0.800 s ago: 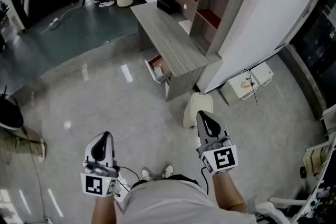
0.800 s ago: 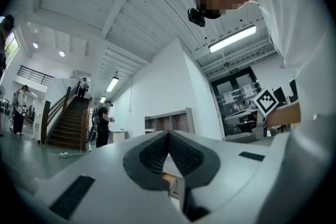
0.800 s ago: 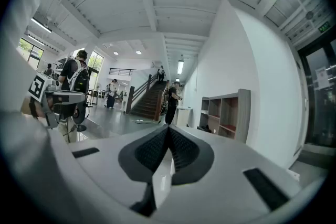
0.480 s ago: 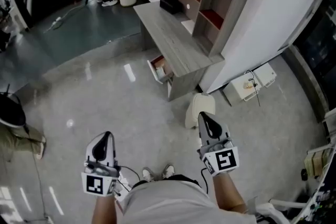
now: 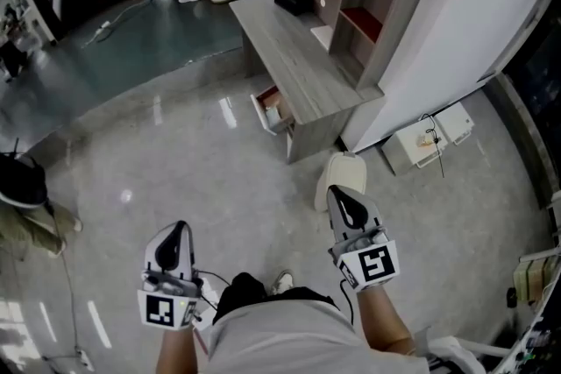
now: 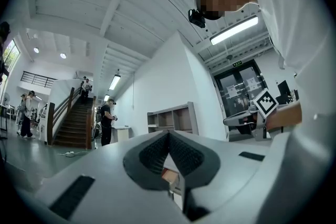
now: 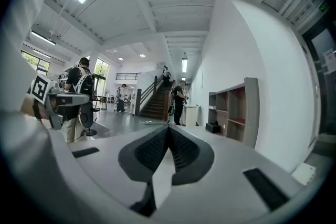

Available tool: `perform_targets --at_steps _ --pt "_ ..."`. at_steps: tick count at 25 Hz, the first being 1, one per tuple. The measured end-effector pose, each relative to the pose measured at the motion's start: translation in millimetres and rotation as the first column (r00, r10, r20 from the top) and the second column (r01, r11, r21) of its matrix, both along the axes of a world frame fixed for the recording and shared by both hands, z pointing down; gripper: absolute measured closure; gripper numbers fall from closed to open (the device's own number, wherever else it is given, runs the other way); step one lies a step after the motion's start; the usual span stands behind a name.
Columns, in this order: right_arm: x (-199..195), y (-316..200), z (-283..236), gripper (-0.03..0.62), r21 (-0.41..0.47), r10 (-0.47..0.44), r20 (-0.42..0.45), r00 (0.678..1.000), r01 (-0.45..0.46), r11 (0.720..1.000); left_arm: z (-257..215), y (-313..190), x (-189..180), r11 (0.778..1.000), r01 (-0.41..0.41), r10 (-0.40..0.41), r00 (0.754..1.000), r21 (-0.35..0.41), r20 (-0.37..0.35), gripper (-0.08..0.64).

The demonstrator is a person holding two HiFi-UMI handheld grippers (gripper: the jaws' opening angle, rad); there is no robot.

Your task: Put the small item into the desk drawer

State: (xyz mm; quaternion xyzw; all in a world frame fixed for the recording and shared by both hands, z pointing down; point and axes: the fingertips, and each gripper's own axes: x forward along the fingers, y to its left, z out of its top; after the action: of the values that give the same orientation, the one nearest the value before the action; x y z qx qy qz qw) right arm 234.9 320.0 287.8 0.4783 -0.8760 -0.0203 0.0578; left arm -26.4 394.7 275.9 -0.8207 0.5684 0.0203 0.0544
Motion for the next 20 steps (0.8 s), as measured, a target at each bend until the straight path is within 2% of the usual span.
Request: perform_targets --at_steps 6,10,14,20 --pt "5 -15 18 0.571 -0.042 -0.019 -0.016 1.000 0.018 0.999 19 -17 8 1.000 0.002 -0.002 1.000 -0.030 0.000 0.543" --pt "-2 -42 23 0.571 -0.057 -0.001 -0.035 0.999 -0.001 0.998 22 -52 -3 1.000 -0.015 0.015 1.000 0.004 -0.013 0.543" --pt "-14 -87 37 0.571 -0.086 0.036 -0.053 0.998 -0.040 0.995 34 -112 -16 0.998 -0.059 0.059 0.998 -0.018 -0.021 0.543" --pt "-67 -186 30 0.571 -0.103 0.049 -0.069 0.996 -0.056 0.993 33 -228 -64 0.996 -0.090 0.088 0.994 -0.015 -0.065 0.543"
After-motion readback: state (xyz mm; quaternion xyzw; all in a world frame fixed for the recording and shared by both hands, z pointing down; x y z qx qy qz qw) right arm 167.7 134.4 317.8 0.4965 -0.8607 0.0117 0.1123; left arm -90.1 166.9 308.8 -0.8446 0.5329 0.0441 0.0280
